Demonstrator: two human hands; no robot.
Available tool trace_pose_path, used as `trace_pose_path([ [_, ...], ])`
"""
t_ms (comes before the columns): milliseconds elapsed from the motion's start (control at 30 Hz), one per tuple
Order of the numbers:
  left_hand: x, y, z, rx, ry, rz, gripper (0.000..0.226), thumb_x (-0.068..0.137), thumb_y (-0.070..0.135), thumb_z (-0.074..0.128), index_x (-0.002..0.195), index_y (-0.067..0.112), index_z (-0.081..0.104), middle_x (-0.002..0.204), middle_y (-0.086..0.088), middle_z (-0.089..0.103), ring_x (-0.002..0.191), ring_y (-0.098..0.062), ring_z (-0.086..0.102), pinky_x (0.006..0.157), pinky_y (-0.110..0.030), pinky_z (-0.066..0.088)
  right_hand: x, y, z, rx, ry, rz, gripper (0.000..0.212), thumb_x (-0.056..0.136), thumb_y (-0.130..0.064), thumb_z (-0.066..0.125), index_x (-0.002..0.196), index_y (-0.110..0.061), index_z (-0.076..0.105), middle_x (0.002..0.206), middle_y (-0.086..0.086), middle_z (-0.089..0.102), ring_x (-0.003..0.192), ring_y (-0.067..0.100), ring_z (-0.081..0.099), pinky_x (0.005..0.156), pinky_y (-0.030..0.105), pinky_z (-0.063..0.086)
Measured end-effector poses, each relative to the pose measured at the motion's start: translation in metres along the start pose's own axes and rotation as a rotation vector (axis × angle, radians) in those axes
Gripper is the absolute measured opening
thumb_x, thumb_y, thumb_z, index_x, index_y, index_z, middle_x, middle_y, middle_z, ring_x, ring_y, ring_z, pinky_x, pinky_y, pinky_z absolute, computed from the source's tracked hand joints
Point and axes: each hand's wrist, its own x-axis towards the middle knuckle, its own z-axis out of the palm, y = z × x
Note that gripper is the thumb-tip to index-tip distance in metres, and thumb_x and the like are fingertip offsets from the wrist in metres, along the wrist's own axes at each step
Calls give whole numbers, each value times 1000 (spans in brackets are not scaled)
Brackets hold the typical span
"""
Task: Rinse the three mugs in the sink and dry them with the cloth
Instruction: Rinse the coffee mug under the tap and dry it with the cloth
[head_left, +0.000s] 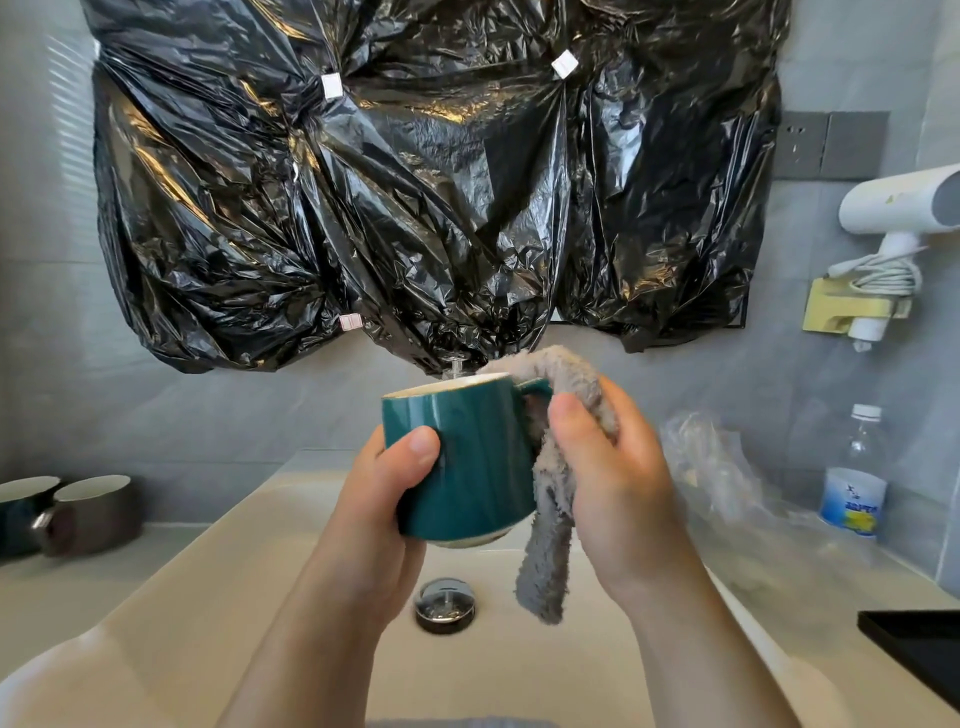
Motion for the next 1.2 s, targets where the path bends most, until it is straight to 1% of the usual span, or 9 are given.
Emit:
trace_pose_path([
  [100,1,-1,1,151,53,-37,75,60,49,81,124,14,66,116,-15,74,106,-31,71,85,-43,60,1,-2,-3,-277,136,-55,6,94,-37,58,93,-42,61,93,-29,67,86,-18,59,66,-1,40],
  [300,2,-8,8,191,164,-106,71,50,43,80,115,15,65,104,-15,76,94,-31,75,73,-39,61,2,2,-2,-581,165,-36,23,94,-49,55,75,-37,50,65,-18,57,73,-22,52,58,0,38],
  [367,3,-6,5,139,191,-93,68,51,41,79,112,13,67,101,-16,77,90,-30,75,69,-40,62,3,-1,-4,-442,-12,61,2,94,-41,55,92,-40,56,79,-19,64,81,-24,53,66,-2,39],
  [467,4,-3,1,85,189,-95,69,54,42,77,114,12,68,102,-17,76,89,-30,75,69,-40,62,1,-1,-8,-132,-225,199,40,80,-27,56,118,-42,58,105,-20,70,99,-5,63,88,21,50],
  [633,3,-3,2,147,168,-69,67,56,41,77,117,15,65,105,-15,77,95,-31,75,73,-41,62,1,-2,-3,-293,-64,95,29,97,-26,59,123,-40,55,107,-25,66,99,-21,52,71,-6,38],
  [833,3,-2,4,134,162,-92,61,63,46,71,115,14,69,106,-14,76,96,-29,74,72,-36,60,0,-1,6,-474,137,10,11,97,-32,58,91,-38,50,78,-27,54,77,-31,46,62,-7,34],
  [967,3,-2,3,40,175,-200,61,69,52,61,114,13,74,113,-14,75,102,-32,71,79,-40,58,2,-2,3,-255,204,112,17,92,-45,55,93,-30,62,82,-15,68,78,-17,56,59,1,41],
  [1100,4,-4,5,20,196,-218,39,63,48,72,93,26,82,98,-8,79,85,-23,76,74,-40,61,2,2,1,290,-60,178,39,78,-28,52,113,-30,68,103,-6,75,98,11,70,74,25,56],
  [1200,6,-4,2,-85,280,-265,22,73,47,68,79,31,82,92,-7,80,77,-25,77,75,-44,59,0,5,5,194,-239,121,47,79,-21,51,116,-45,64,116,-13,71,111,6,66,87,25,54],
])
